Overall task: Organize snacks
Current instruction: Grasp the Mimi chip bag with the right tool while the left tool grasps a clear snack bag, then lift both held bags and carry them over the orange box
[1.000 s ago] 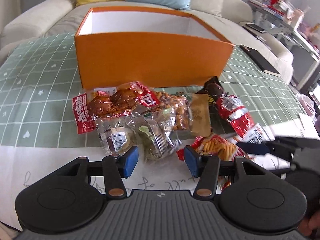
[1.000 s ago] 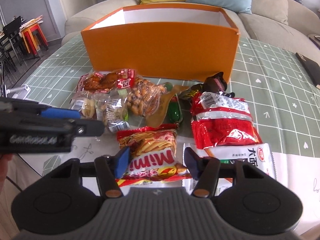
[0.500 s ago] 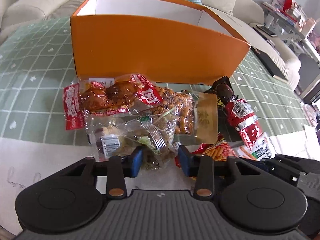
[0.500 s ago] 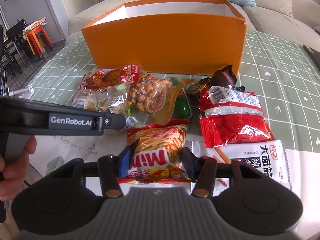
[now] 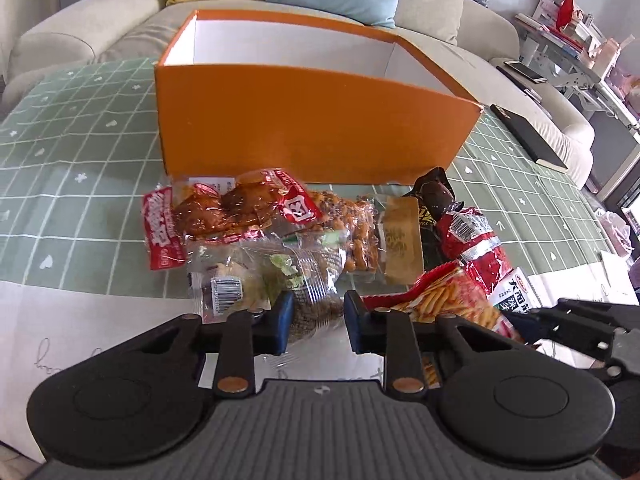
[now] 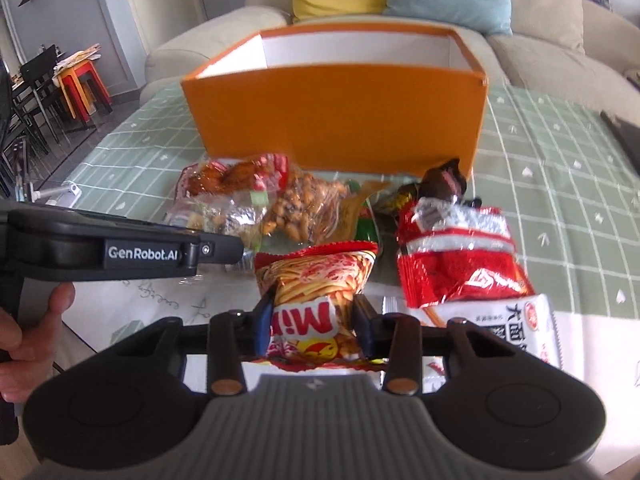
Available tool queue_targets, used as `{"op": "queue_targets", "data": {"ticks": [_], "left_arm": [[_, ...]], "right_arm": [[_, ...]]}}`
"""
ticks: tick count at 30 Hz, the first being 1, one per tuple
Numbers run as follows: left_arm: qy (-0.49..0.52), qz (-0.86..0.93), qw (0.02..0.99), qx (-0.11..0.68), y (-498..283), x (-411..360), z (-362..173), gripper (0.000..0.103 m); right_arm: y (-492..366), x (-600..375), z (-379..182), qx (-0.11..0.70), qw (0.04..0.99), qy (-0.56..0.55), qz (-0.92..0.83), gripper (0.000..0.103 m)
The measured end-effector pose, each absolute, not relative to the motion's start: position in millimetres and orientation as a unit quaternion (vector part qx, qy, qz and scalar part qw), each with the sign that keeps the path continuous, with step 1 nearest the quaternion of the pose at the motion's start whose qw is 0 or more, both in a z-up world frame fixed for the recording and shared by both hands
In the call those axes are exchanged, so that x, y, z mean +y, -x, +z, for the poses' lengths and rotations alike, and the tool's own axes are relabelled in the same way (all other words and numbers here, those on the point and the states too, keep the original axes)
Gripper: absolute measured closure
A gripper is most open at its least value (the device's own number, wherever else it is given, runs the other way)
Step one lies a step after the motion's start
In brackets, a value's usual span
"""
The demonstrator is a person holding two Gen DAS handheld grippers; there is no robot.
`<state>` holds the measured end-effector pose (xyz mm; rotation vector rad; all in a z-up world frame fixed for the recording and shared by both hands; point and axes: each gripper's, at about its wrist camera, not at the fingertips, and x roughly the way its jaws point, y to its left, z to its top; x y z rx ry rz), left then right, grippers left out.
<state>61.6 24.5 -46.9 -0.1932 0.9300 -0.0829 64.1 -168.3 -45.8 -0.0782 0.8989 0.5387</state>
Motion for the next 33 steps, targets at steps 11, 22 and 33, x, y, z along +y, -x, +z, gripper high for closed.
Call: {"op": "queue_targets", "data": {"ticks": [11, 22, 33], "left_arm": [[0.069, -0.076, 0.879, 0.466, -46.2, 20.7, -35.8, 0.079], [0.084, -0.068, 0.86, 0.499, -48.8, 20.8, -59.6, 0.053], [0.076, -0.075, 0.87, 0.482, -53.5, 13.2, -66.8, 0.064]], "right_arm": [[-50.5, -174.6, -28.1, 0.417, 0.876, 0.04, 0.241, 0.064], [-44.5, -168.0, -52.7, 0.451, 0.856, 0.062, 0.244, 0.064], [-47.7, -170.3, -63.5, 0.462, 0.851, 0.056, 0.243, 0.064]]}}
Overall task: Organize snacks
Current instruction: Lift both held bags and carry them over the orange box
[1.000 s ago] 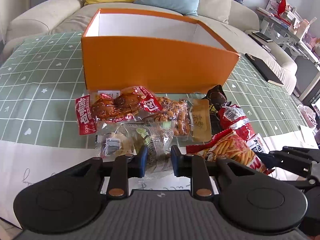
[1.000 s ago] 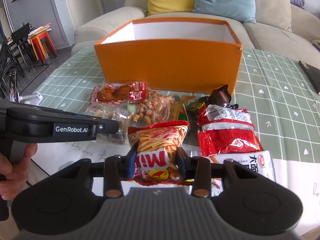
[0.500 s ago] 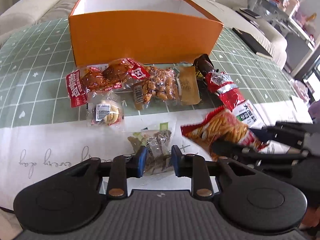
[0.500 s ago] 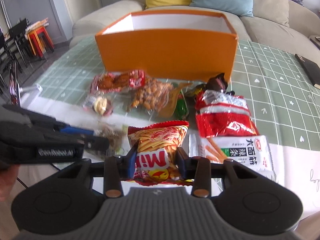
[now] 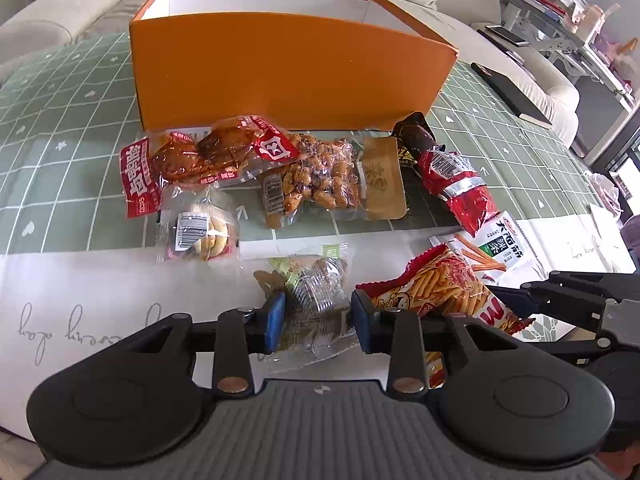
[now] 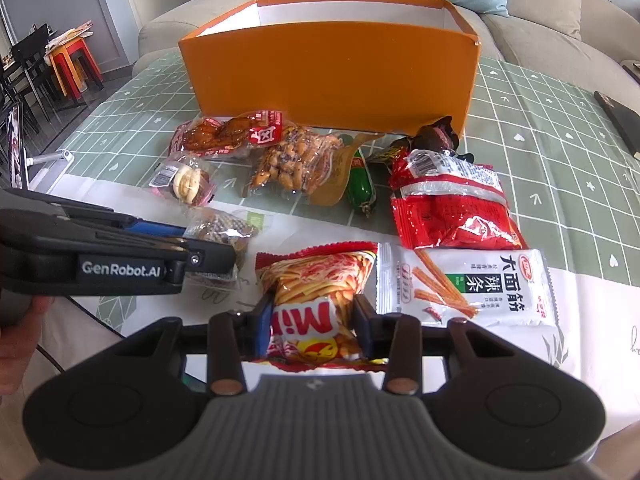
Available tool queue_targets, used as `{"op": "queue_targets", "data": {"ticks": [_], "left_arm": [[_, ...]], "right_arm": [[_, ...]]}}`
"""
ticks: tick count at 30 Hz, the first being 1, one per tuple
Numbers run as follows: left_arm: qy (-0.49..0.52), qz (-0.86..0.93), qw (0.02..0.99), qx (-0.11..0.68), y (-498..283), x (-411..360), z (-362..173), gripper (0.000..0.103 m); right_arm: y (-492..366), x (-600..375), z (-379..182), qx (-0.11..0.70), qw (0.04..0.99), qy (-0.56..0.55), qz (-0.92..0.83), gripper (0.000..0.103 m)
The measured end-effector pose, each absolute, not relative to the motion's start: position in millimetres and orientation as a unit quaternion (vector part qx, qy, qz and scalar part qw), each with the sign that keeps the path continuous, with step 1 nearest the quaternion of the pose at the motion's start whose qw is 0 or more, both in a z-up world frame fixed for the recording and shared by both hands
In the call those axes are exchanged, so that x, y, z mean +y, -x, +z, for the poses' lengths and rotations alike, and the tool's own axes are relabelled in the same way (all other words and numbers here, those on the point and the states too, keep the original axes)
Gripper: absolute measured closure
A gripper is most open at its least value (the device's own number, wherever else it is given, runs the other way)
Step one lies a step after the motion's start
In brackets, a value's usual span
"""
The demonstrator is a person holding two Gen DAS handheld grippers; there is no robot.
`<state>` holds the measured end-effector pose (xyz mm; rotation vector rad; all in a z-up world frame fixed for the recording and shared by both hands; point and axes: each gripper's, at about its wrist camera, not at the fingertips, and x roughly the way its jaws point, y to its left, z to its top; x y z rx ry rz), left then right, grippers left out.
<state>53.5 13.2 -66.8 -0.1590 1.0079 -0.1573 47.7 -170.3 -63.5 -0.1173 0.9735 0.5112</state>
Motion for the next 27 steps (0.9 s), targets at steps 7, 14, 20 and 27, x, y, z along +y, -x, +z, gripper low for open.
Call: {"op": "queue_targets", "data": {"ticks": [7, 14, 20, 27], "left_arm": [[0.065, -0.064, 0.875, 0.476, -50.6, 11.2, -64.8, 0.068], [0.075, -0.07, 0.886, 0.453, -37.5, 17.0, -39.4, 0.069], [0.078, -0.07, 0.904, 0.414, -39.0, 23.5, -1.3, 0.069], [0.061, -0.054, 0.926, 0.368, -60.5, 34.2, 41.9, 0.069]], "right_arm": [[-46.0, -171.0, -59.3, 0.455, 0.855, 0.055, 0.243, 0.064], [-47.5, -178.0, -38.8, 0.431, 0.871, 0.036, 0.232, 0.064], [-56.4, -178.6, -11.2, 0.397, 0.887, 0.038, 0.234, 0.064], [-83.9, -169.9, 30.9, 0.34, 0.906, 0.061, 0.244, 0.064]]}}
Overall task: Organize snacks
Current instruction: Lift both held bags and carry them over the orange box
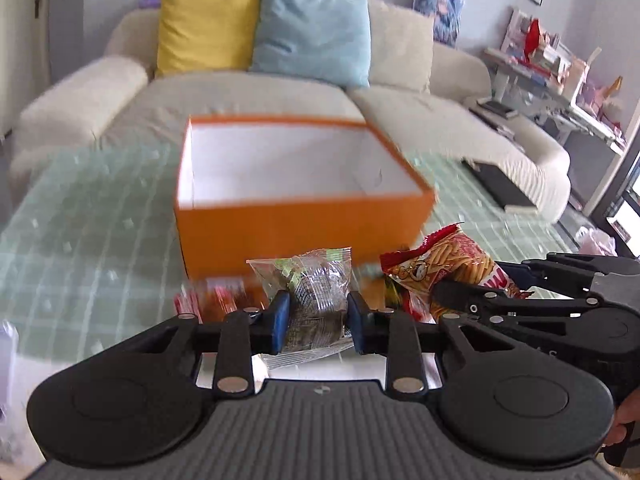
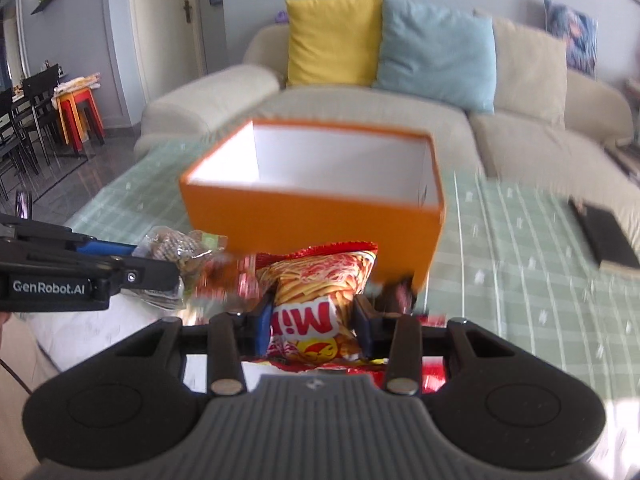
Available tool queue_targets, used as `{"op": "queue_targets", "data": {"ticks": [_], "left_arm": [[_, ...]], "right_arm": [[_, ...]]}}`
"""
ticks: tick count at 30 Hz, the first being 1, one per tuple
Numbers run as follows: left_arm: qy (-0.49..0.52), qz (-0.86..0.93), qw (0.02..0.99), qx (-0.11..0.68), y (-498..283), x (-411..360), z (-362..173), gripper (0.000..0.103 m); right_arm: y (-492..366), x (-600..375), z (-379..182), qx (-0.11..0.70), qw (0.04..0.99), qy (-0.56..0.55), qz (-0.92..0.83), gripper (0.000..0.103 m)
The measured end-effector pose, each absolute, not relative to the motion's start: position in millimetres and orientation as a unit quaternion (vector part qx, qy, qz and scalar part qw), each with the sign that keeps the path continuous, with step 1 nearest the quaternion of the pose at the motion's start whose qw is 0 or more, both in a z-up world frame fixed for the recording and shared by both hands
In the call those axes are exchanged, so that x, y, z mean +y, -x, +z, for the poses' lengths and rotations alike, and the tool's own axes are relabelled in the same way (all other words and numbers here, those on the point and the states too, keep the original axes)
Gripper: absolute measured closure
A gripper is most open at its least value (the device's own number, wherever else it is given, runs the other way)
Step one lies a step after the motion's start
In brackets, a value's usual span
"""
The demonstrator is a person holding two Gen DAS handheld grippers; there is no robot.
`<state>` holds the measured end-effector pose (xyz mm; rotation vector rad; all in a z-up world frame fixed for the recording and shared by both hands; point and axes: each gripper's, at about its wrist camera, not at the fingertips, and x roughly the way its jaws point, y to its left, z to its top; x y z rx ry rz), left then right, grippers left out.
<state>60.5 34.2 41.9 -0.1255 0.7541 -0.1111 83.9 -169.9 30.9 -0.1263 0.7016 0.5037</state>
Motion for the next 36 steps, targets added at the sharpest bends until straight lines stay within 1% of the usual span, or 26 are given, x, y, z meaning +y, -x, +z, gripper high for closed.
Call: {"op": "queue_targets", "data": {"ticks": [9, 16, 24, 31, 36], "left_arm": [[0.059, -0.025, 0.944, 0.324, -102.6, 46.6, 77.6, 0.069], [0.07, -0.019, 0.944, 0.323, -135.3, 57.3, 81.3, 0.069], [0.056, -0.011, 0.935, 0.351, -174.2, 63.7, 65.3, 0.069], [0.048, -0.017, 0.914, 0.404, -206.2, 71.5, 43.1, 0.069], [0.021, -0.018, 0.897, 0.44, -228.2, 70.6, 29.7, 0.069]], "right_arm": [[-127.6, -150.1, 68.9, 0.286, 0.924, 0.069, 0.245, 0.064], [-168.8, -136.4, 76.5, 0.291, 0.924, 0.055, 0.24, 0.064], [-222.3, -113.7, 64.1, 0.335, 0.909, 0.052, 0.241, 0.064], [-263.5, -96.7, 30.7, 0.403, 0.883, 0.055, 0.234, 0.064], [-288.1, -87.9, 10.6, 0.453, 0.856, 0.047, 0.244, 0.064]]}}
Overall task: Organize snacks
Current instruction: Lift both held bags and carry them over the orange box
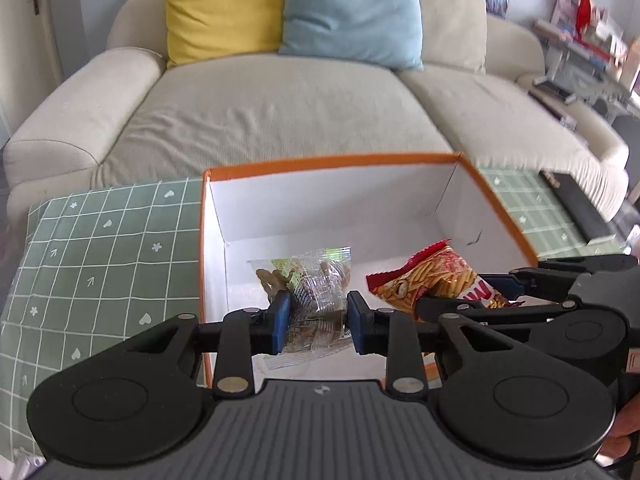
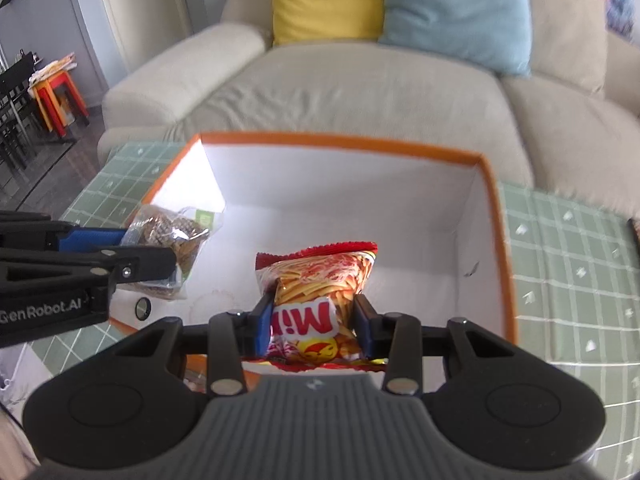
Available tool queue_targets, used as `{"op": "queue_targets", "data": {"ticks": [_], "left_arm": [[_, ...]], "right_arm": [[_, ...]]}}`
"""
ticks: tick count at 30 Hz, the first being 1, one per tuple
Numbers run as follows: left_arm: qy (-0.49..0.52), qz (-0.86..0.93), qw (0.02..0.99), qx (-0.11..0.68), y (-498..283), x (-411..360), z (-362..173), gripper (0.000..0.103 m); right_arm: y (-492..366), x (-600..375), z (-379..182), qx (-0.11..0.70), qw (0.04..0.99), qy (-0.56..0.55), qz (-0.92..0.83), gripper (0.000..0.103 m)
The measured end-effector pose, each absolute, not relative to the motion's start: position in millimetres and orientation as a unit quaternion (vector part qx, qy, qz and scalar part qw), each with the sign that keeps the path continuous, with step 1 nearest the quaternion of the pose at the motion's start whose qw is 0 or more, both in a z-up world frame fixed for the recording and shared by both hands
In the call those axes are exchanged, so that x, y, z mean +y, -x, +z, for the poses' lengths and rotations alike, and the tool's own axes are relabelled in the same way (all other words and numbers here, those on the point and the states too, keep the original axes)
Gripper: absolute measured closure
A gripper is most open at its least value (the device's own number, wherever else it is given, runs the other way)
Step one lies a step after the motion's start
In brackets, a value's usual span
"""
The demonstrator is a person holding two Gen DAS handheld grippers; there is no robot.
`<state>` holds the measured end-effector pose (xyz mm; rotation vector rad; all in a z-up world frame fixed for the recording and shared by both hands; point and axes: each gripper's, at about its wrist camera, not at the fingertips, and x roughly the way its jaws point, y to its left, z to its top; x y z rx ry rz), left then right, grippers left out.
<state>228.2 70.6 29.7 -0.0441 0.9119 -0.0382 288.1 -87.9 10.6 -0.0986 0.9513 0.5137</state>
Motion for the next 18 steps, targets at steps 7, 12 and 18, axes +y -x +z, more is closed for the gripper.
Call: {"op": "queue_targets", "data": {"ticks": [7, 12, 18], "left_arm": [[-0.022, -0.014, 0.868, 0.496, -249.2, 63.4, 7.1, 0.069], [-0.056, -0.009, 0.855, 0.515, -255.7, 55.5, -3.7, 0.069], [-0.079, -0.008, 0.839, 0.538, -267.7, 54.0, -13.5, 0.069]], "right_arm": [[-319.5, -80.0, -15.3, 0.524, 0.807, 0.031, 0.27, 0.064], [-325.5, -71.8, -30.0, 0.549, 0.788, 0.042, 0.274, 0.064], [-330.0, -69.1, -42.8, 0.572, 0.775, 0.04, 0.266, 0.064]]}}
